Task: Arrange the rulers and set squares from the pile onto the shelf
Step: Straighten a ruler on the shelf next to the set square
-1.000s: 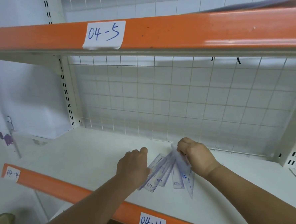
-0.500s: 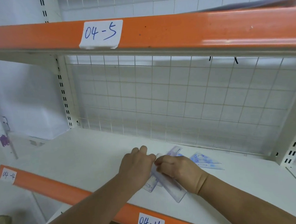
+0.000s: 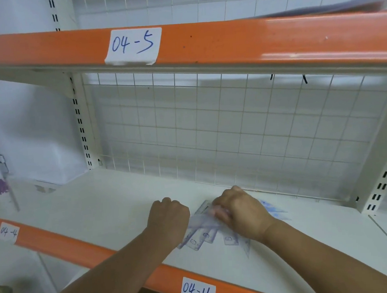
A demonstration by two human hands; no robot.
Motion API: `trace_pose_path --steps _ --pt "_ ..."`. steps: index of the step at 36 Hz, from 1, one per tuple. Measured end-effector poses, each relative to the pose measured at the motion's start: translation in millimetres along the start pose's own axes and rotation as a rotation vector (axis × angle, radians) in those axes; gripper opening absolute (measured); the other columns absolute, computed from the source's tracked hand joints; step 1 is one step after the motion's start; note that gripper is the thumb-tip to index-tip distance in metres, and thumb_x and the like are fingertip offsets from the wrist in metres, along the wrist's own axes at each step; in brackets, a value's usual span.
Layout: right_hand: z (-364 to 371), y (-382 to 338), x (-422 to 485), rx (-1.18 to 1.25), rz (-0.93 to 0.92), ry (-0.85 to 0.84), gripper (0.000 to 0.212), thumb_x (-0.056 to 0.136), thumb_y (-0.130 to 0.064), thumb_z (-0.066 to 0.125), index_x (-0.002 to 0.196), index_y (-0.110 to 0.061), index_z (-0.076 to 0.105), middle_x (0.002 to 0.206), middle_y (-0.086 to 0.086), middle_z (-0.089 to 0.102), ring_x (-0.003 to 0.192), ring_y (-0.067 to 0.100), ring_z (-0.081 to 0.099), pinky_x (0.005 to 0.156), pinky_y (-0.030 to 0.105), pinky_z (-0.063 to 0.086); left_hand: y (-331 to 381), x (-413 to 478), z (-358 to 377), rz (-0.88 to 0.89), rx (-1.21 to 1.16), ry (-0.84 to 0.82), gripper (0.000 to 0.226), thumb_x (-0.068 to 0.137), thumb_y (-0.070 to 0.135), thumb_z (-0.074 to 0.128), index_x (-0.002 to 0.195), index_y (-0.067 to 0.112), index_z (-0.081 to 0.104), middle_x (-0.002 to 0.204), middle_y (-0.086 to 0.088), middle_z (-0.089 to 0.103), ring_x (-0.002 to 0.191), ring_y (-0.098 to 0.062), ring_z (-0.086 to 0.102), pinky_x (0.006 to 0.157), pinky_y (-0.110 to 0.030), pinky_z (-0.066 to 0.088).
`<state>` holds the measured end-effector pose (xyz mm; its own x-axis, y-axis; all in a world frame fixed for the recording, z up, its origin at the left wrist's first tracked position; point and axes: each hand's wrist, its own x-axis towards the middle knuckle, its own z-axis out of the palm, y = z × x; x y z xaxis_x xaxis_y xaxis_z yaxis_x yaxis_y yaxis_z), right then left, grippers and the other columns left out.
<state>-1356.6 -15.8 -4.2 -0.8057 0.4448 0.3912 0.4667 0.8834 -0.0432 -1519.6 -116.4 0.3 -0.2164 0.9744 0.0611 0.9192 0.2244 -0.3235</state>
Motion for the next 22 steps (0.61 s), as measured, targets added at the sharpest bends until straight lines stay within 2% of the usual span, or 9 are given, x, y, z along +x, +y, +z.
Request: trace_pose_path --steps 2,3,5,6,13,18,22 --pt "-0.1 -10.3 -1.5 -0.124 -0.097 -0.03 0.038 0.082 -0.05 0.048 0.091 -0.02 0.07 0.083 0.0 0.06 0.085 0.02 0.053 0.061 0.029 0.042 2.9 0.2 -1.3 0.014 -0.001 0.014 0.02 0.082 0.009 0.058 0.102 0.013 0.064 0.107 -0.003 0.062 0.105 -0.023 0.054 0.073 -0.029 0.03" --pt "0.7 -15.6 -2.8 -0.18 -0.128 -0.031 0.033 0.073 -0.051 0.058 0.082 -0.021 0.071 0.074 -0.003 0.059 0.075 0.018 0.055 0.05 0.026 0.039 4.7 0.3 -2.5 0.023 0.002 0.022 0.019 0.082 0.011 0.06 0.1 0.014 0.064 0.106 -0.003 0.062 0.104 -0.023 0.054 0.073 -0.029 0.031" --pt "5.1 -20.5 -3.6 -0.3 -0.161 -0.013 0.026 0.052 -0.041 0.081 0.064 -0.023 0.067 0.062 -0.007 0.054 0.062 0.015 0.056 0.039 0.022 0.036 7.9 0.7 -4.4 0.044 0.007 0.046 0.016 0.084 0.016 0.06 0.099 0.014 0.064 0.105 -0.004 0.062 0.104 -0.023 0.053 0.075 -0.03 0.033" --pt "8.0 -20.2 -3.4 -0.334 -0.157 0.001 0.028 0.045 -0.036 0.085 0.061 -0.023 0.066 0.06 -0.007 0.053 0.06 0.015 0.056 0.038 0.021 0.037 9.4 1.0 -5.1 0.052 -0.001 0.053 0.016 0.087 0.02 0.059 0.1 0.013 0.064 0.106 -0.004 0.062 0.105 -0.024 0.053 0.076 -0.03 0.034" --pt "12.8 -9.5 -13.3 -0.426 -0.09 0.052 0.025 0.042 -0.026 0.084 0.056 -0.022 0.063 0.057 -0.005 0.055 0.057 0.017 0.055 0.04 0.021 0.036 15.0 3.3 -5.9 0.082 -0.084 0.09 0.03 0.088 0.039 0.06 0.106 0.015 0.061 0.108 -0.003 0.062 0.106 -0.023 0.052 0.074 -0.029 0.031" --pt "6.6 -3.3 -27.0 -0.479 -0.033 0.047 0.029 0.039 -0.029 0.085 0.054 -0.023 0.061 0.056 -0.006 0.055 0.054 0.017 0.054 0.043 0.02 0.035 18.0 4.8 -6.5 0.114 -0.127 0.137 0.029 0.09 0.032 0.059 0.113 0.016 0.056 0.113 -0.003 0.058 0.109 -0.022 0.051 0.073 -0.028 0.033" --pt "4.9 0.4 -39.3 -0.538 0.007 0.065 0.029 0.041 -0.024 0.085 0.057 -0.021 0.061 0.059 -0.004 0.055 0.055 0.019 0.053 0.044 0.024 0.037 21.7 7.0 -8.6 0.128 -0.146 0.097 0.029 0.09 0.03 0.059 0.115 0.017 0.055 0.115 -0.002 0.057 0.112 -0.022 0.05 0.077 -0.028 0.04"
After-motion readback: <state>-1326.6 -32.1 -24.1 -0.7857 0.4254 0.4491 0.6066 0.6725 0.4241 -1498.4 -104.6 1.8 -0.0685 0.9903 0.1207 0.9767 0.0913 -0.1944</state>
